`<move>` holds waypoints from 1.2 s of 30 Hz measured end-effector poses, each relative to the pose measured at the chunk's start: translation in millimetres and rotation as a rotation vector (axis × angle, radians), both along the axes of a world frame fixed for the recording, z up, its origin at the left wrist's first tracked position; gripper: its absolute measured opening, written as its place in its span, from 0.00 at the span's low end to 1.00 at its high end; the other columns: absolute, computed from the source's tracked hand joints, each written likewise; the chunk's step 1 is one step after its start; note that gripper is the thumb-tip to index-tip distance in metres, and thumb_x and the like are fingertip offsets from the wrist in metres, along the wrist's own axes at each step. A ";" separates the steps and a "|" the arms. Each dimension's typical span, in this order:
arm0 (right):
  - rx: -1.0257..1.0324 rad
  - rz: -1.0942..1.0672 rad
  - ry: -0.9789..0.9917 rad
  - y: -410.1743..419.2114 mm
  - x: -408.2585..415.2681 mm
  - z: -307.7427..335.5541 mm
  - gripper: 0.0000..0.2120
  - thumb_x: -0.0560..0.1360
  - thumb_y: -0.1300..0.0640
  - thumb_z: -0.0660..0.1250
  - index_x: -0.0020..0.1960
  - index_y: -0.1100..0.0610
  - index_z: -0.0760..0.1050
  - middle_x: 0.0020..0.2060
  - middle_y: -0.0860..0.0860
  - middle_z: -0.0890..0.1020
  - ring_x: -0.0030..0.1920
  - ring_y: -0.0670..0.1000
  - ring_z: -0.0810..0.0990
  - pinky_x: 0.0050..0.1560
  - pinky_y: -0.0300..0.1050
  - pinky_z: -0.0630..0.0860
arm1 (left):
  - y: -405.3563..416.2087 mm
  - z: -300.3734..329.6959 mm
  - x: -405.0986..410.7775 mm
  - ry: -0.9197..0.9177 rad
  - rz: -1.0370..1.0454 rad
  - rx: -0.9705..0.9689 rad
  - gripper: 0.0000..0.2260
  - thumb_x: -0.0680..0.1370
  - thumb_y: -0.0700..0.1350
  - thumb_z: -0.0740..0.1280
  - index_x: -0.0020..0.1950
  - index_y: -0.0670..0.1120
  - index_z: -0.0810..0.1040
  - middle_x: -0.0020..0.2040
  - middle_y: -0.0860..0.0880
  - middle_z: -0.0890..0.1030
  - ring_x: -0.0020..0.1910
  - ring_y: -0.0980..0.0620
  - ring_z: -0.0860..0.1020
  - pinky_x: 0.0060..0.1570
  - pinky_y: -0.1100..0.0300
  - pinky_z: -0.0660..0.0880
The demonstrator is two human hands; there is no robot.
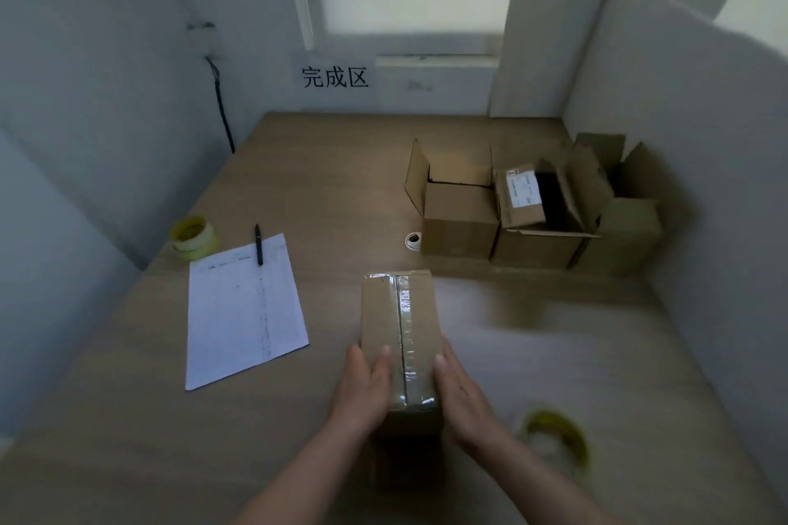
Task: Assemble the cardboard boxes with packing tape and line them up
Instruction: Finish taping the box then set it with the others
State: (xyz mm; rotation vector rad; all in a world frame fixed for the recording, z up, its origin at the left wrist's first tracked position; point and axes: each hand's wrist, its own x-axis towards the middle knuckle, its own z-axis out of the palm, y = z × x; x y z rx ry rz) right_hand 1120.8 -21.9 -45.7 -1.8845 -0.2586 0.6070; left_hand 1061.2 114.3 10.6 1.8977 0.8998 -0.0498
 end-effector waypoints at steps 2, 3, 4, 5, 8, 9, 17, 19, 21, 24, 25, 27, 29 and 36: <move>0.011 -0.102 0.125 2.2 9.1 20.9 0.27 0.81 0.35 0.49 0.69 0.46 0.74 0.69 0.48 0.75 0.68 0.47 0.73 0.73 0.49 0.65 | -2.1 7.5 1.7 -0.049 0.047 -0.024 0.19 0.83 0.54 0.57 0.71 0.47 0.68 0.68 0.48 0.74 0.65 0.45 0.73 0.64 0.59 0.66; 0.048 -0.141 0.169 2.5 15.5 36.4 0.27 0.81 0.35 0.48 0.60 0.46 0.80 0.62 0.49 0.81 0.63 0.49 0.77 0.68 0.52 0.70 | -1.7 12.4 2.5 -0.098 0.068 -0.029 0.16 0.83 0.54 0.58 0.66 0.48 0.72 0.65 0.48 0.77 0.60 0.47 0.76 0.64 0.56 0.69; 0.117 -0.156 0.215 1.6 20.6 55.3 0.28 0.82 0.35 0.46 0.55 0.48 0.81 0.56 0.50 0.84 0.58 0.50 0.80 0.63 0.53 0.74 | -0.7 18.6 1.8 -0.149 0.099 -0.063 0.14 0.83 0.55 0.57 0.62 0.49 0.74 0.61 0.48 0.79 0.56 0.50 0.77 0.60 0.54 0.72; 0.221 -0.157 0.269 -0.8 25.2 75.2 0.29 0.82 0.36 0.46 0.53 0.51 0.81 0.52 0.52 0.85 0.55 0.51 0.82 0.57 0.52 0.76 | 1.2 27.0 0.5 -0.221 0.140 -0.146 0.14 0.83 0.55 0.56 0.59 0.48 0.75 0.57 0.47 0.81 0.53 0.51 0.78 0.56 0.53 0.74; 0.528 -0.165 0.346 -13.3 42.4 111.2 0.38 0.80 0.33 0.45 0.51 0.65 0.79 0.51 0.59 0.85 0.56 0.56 0.81 0.59 0.56 0.72 | 10.3 59.7 -2.6 -0.420 0.271 -0.541 0.27 0.82 0.62 0.50 0.58 0.44 0.79 0.54 0.47 0.84 0.55 0.47 0.81 0.54 0.47 0.77; 0.588 -0.154 0.360 -15.7 46.5 118.8 0.39 0.79 0.32 0.45 0.48 0.65 0.78 0.53 0.59 0.85 0.59 0.56 0.80 0.64 0.59 0.68 | 16.1 69.1 -4.8 -0.464 0.294 -0.615 0.31 0.81 0.65 0.48 0.59 0.42 0.79 0.55 0.46 0.84 0.57 0.45 0.80 0.57 0.43 0.75; 0.475 0.039 0.368 -12.1 54.8 123.3 0.36 0.71 0.26 0.56 0.63 0.52 0.77 0.50 0.50 0.85 0.62 0.55 0.79 0.68 0.67 0.66 | 34.8 86.8 -12.9 -0.341 0.184 -0.517 0.35 0.72 0.72 0.52 0.64 0.49 0.77 0.62 0.51 0.80 0.63 0.46 0.75 0.67 0.37 0.65; 0.416 0.052 0.341 -5.7 47.8 123.8 0.34 0.72 0.27 0.57 0.63 0.52 0.77 0.55 0.53 0.84 0.61 0.55 0.79 0.61 0.60 0.74 | 29.0 85.7 -13.2 -0.258 0.136 -0.478 0.36 0.70 0.73 0.52 0.69 0.53 0.71 0.67 0.52 0.74 0.67 0.46 0.71 0.68 0.37 0.64; 0.360 0.030 0.308 3.0 44.9 119.6 0.36 0.69 0.25 0.60 0.62 0.52 0.76 0.58 0.53 0.82 0.60 0.56 0.78 0.59 0.57 0.75 | 28.6 79.5 -9.7 -0.237 0.106 -0.474 0.37 0.68 0.76 0.55 0.71 0.57 0.66 0.67 0.53 0.71 0.65 0.46 0.71 0.65 0.39 0.67; 0.255 -0.017 0.218 16.6 45.3 107.1 0.30 0.68 0.34 0.70 0.64 0.48 0.69 0.59 0.51 0.79 0.58 0.52 0.78 0.56 0.54 0.77 | 36.1 66.1 -3.5 -0.204 -0.023 -0.386 0.39 0.63 0.74 0.66 0.68 0.56 0.66 0.62 0.54 0.74 0.57 0.53 0.75 0.55 0.51 0.74; 0.227 -0.032 0.200 22.4 45.4 102.4 0.27 0.71 0.43 0.73 0.66 0.47 0.66 0.59 0.51 0.79 0.56 0.51 0.79 0.53 0.50 0.78 | 39.9 60.4 -0.8 -0.189 -0.092 -0.325 0.42 0.63 0.72 0.70 0.71 0.55 0.64 0.62 0.55 0.74 0.56 0.55 0.75 0.53 0.56 0.75; 0.192 -0.041 0.224 35.3 47.8 90.5 0.33 0.71 0.60 0.74 0.70 0.44 0.63 0.59 0.51 0.79 0.56 0.52 0.80 0.53 0.53 0.80 | 48.6 47.7 7.1 -0.119 -0.203 -0.179 0.53 0.60 0.67 0.77 0.77 0.55 0.55 0.70 0.54 0.69 0.65 0.52 0.72 0.58 0.57 0.74; 0.101 -0.048 0.242 50.5 52.7 78.3 0.38 0.68 0.64 0.72 0.71 0.42 0.62 0.61 0.51 0.78 0.59 0.54 0.79 0.57 0.58 0.80 | 57.0 38.3 15.2 -0.057 -0.242 -0.098 0.57 0.61 0.62 0.79 0.80 0.54 0.45 0.78 0.52 0.59 0.74 0.48 0.62 0.68 0.53 0.67; -0.148 -0.150 0.024 122.4 78.6 68.1 0.40 0.70 0.46 0.76 0.74 0.48 0.57 0.68 0.50 0.71 0.66 0.54 0.73 0.62 0.52 0.76 | 113.9 20.0 43.1 -0.223 -0.130 -0.163 0.18 0.78 0.44 0.62 0.68 0.49 0.73 0.59 0.51 0.80 0.54 0.54 0.78 0.54 0.55 0.79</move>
